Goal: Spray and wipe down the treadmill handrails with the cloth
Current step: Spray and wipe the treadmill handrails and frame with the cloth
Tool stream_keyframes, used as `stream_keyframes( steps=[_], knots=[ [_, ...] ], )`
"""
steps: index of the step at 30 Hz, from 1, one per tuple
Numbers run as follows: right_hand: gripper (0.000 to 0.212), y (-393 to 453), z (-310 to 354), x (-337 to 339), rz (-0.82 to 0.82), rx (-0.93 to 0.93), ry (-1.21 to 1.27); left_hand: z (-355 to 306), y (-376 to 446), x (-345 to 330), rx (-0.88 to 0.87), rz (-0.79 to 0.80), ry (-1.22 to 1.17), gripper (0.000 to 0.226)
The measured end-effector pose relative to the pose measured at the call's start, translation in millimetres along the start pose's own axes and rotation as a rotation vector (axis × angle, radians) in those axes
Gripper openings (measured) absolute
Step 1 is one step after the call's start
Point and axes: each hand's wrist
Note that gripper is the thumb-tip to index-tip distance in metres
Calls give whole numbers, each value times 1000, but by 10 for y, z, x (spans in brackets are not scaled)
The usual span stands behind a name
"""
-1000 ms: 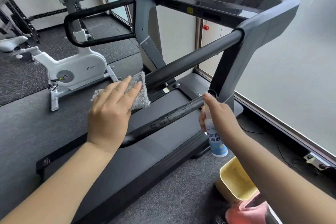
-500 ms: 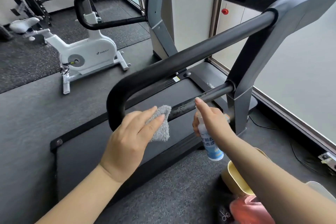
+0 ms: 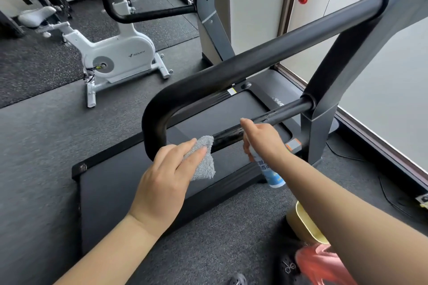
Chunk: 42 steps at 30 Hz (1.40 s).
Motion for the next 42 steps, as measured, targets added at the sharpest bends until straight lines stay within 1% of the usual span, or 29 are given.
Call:
stream_keyframes(
  steps=[5, 8, 11, 12, 15, 18, 22, 26, 28, 30, 32, 34, 35, 38, 42],
  knots=[
    [58, 81, -126, 329, -140, -64, 31, -52, 67, -42, -2, 15, 1, 43],
    [54, 113, -211, 546, -206, -90, 44, -102, 155, -82, -14, 25, 8, 38],
    [58, 141, -285, 742, -254, -111, 117, -155, 289, -145, -31, 25, 8, 39],
    [60, 143, -302, 802, -257, -118, 157, -174, 346, -178, -30, 26, 10, 42],
    [62, 107, -335, 970, -264, -116, 221, -268, 595, -309, 10, 57, -19, 59],
    [63, 59, -361, 1135, -288, -108, 245, -405, 979, -542, 22, 88, -63, 64],
    [61, 44, -393, 1364, -283, -112, 284, -646, 1527, -955, 13, 186, -111, 60],
    [60, 47, -436, 1584, -254, -103, 279, -917, 1987, -1302, 8, 294, -54, 52],
    [59, 47, -451, 1668, -243, -98, 298, -1052, 2168, -1457, 10, 379, -19, 51],
    [59, 60, -479, 1748, -232, -99, 296, -1161, 2281, -1626, 17, 466, 31, 54],
    [60, 76, -509, 1819, -215, -94, 284, -1233, 2322, -1770, 63, 535, 45, 64],
    [60, 93, -529, 1866, -196, -87, 285, -1277, 2329, -1872, 111, 548, 60, 75],
    [60, 98, -538, 1892, -191, -85, 285, -1304, 2337, -1912, 124, 534, 96, 77],
    [61, 142, -553, 1934, -169, -70, 271, -1359, 2363, -1998, 146, 491, 235, 72],
    [63, 186, -580, 1947, -137, -67, 267, -1354, 2339, -2024, 114, 484, 353, 67]
  ],
)
Point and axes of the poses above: each hand's wrist, its own y-axis towards the middle knuckle, its own x-axis out of the back of the hand, z = x × y, and after that the axes turned 5 degrees about z, right-handed
